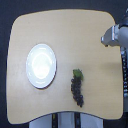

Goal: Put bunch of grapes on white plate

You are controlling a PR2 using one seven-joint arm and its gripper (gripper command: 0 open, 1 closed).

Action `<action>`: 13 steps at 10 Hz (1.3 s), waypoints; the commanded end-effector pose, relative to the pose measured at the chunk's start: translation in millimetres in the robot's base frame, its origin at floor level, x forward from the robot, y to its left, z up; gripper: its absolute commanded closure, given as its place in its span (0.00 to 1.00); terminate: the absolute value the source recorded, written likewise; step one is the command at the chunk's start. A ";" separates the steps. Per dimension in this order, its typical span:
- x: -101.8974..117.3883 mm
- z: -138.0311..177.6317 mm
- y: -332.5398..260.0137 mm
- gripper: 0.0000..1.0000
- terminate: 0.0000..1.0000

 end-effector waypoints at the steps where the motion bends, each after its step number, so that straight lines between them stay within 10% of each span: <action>1: 0.0 0.0 0.0 0.00 0.00; 13: -44.8 -64.5 91.9 0.00 0.00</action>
